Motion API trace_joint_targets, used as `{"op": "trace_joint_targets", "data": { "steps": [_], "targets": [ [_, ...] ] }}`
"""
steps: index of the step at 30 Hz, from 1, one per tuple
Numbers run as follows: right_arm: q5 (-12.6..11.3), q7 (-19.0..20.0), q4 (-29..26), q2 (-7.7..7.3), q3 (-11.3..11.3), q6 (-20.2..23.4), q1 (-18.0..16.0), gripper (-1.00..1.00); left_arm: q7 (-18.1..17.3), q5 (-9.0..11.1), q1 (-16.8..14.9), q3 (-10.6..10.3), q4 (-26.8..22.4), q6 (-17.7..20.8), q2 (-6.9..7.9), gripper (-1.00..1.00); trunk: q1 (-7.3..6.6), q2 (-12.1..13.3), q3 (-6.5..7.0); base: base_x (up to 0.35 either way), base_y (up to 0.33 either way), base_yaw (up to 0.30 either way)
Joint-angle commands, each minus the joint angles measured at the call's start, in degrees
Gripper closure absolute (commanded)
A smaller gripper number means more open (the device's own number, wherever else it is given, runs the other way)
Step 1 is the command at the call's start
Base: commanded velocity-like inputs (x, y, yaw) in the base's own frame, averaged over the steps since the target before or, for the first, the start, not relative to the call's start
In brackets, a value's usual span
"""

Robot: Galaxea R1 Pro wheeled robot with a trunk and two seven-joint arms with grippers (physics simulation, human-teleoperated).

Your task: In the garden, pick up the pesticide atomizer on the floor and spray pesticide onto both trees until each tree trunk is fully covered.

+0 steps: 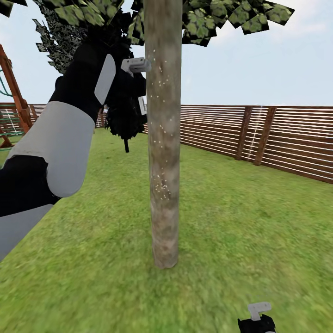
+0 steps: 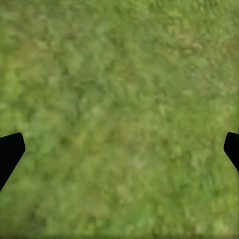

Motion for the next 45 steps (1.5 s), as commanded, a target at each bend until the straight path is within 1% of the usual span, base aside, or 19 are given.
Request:
{"op": "trace_joint_targets", "data": {
  "steps": [1,13,22,24,26,27,30,35,38,41,43,45],
  "targets": [
    [0.0,0.0,0.0,0.0,0.0,0.0,0.0,-1.0,0.1,-0.1,0.0,0.0,0.0,0.0,0.0,1.0,0.0,0.0,0.0,0.103,-0.17,0.0],
    [0.0,0.0,0.0,0.01,0.0,0.0,0.0,-1.0,0.1,-0.2,0.0,0.1,0.0,0.0,0.0,1.0,0.0,0.0,0.0,0.019,-0.049,0.0],
    [0.0,0.0,0.0,0.04,0.0,0.0,0.0,-1.0,0.1,-0.2,0.0,0.4,0.3,0.0,0.0,1.0,0.0,0.0,0.0,-0.084,-0.044,0.0],
    [0.0,0.0,0.0,0.04,0.0,0.0,0.0,-1.0,0.2,-0.2,0.0,0.4,2.9,-0.2,0.0,1.0,0.0,0.0,0.0,-0.002,-0.001,0.0],
    [0.0,0.0,0.0,0.04,0.0,0.0,0.0,-1.0,0.2,-0.3,0.1,0.5,7.1,-0.4,0.0,1.0,0.0,0.0,0.0,0.0,0.0,0.0],
    [0.0,0.0,0.0,0.04,0.0,0.0,0.0,-1.0,0.3,-0.3,0.1,0.5,8.3,-0.5,0.0,1.0,0.0,0.0,0.0,0.0,0.0,0.0],
    [0.0,0.0,0.0,0.03,0.0,0.0,0.0,-1.0,0.3,-0.4,0.1,0.6,9.4,-0.7,0.0,1.0,0.0,0.0,0.0,0.0,0.0,0.0],
    [0.0,0.0,0.0,0.0,0.0,0.0,0.0,-1.0,0.6,-0.4,0.1,0.6,9.7,-0.8,0.27,1.0,0.0,0.0,0.0,0.0,0.0,0.0],
    [0.0,0.0,0.0,-0.03,0.0,0.0,0.0,-1.0,0.7,-0.4,0.1,0.6,10.8,-0.9,0.88,1.0,0.0,0.0,0.0,0.0,0.0,0.0],
    [0.0,0.0,0.0,-0.04,0.0,0.0,0.0,-1.0,0.7,-0.4,0.1,0.6,11.2,-0.9,2.98,1.0,0.0,0.0,0.0,0.0,0.0,0.0],
    [0.0,0.0,0.0,-0.04,0.0,0.0,0.0,-1.0,0.7,-0.3,0.1,0.6,11.2,-1.2,3.33,1.0,0.0,0.0,0.0,0.0,0.0,0.0],
    [0.0,0.0,0.0,-0.04,0.0,0.0,0.0,-1.0,0.6,-0.1,0.1,0.6,11.2,-1.8,3.23,1.0,0.0,0.0,0.0,0.0,0.0,0.0]
  ]
}}
